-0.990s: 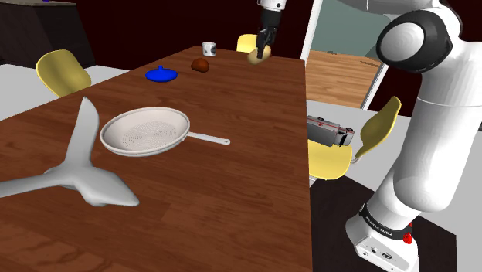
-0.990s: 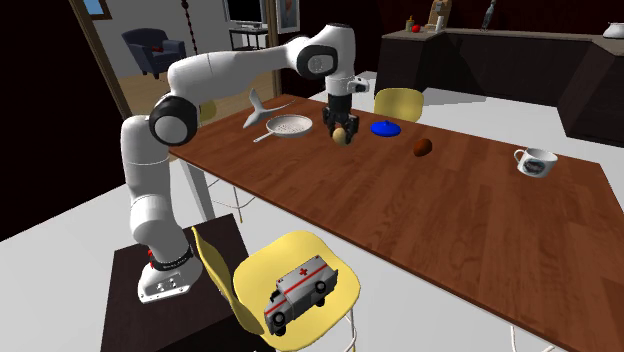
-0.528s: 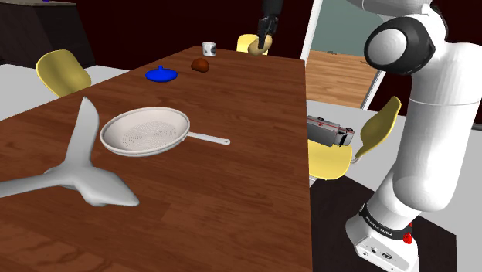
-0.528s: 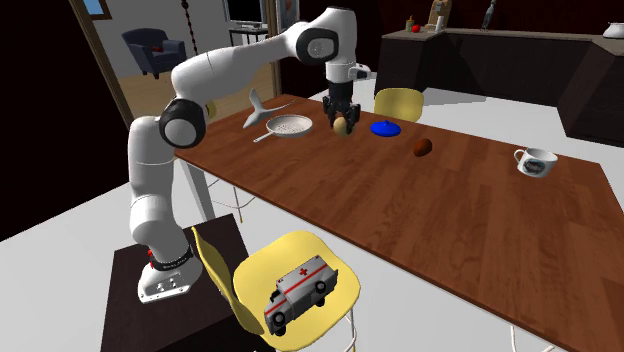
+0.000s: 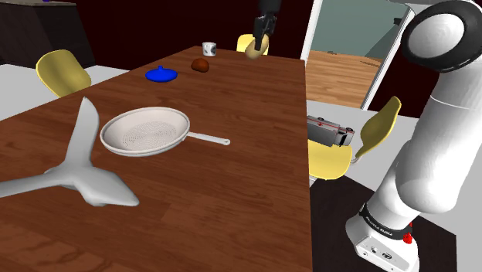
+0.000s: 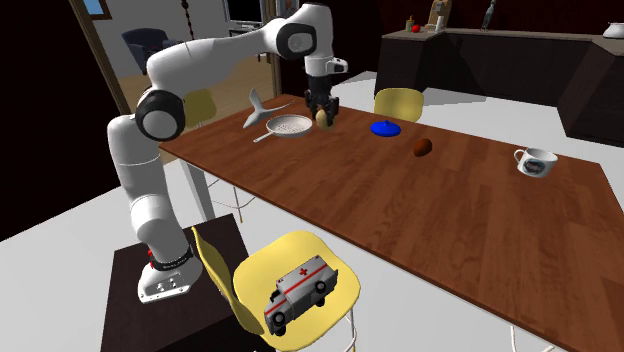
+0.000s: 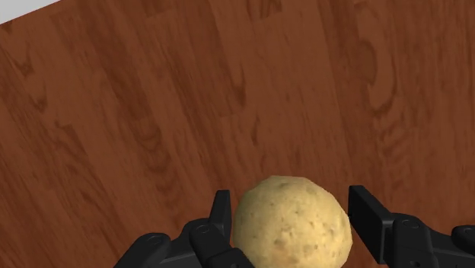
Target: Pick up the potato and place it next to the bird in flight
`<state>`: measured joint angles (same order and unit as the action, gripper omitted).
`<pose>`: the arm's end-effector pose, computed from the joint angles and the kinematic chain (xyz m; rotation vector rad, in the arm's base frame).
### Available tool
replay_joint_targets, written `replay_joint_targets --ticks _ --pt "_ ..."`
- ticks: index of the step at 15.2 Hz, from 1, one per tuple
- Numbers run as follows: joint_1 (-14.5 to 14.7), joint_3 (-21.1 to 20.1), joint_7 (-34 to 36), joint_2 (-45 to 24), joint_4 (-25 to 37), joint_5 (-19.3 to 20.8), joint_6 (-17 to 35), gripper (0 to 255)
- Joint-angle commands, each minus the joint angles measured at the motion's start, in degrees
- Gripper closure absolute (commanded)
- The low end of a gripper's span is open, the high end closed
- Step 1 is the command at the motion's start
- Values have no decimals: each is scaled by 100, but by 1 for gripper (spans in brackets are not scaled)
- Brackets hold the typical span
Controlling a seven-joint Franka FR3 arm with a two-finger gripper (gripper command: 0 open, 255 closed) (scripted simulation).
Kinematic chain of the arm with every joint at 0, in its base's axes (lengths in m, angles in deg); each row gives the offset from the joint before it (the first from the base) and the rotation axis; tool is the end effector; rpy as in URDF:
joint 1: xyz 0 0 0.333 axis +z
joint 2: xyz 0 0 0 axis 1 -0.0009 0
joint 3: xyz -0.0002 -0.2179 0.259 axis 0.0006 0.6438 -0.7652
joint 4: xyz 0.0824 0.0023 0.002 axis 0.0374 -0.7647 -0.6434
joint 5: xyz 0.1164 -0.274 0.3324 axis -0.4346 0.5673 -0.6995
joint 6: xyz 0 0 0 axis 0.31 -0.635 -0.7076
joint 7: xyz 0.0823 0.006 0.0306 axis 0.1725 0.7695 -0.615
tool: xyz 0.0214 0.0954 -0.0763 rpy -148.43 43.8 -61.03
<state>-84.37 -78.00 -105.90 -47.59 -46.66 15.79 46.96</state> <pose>0.6398 -0.0339 0.6998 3.1091 0.3956 0.1305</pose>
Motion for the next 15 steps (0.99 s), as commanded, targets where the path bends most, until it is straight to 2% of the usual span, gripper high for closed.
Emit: replay_joint_targets --ticks 1,8,15 --pt "199 -127 304 353 -466 100 122 255" --pt "684 -609 1250 1132 -1413 264 294 255" --pt "1104 -1155 2214 1582 -1918 294 335 255"
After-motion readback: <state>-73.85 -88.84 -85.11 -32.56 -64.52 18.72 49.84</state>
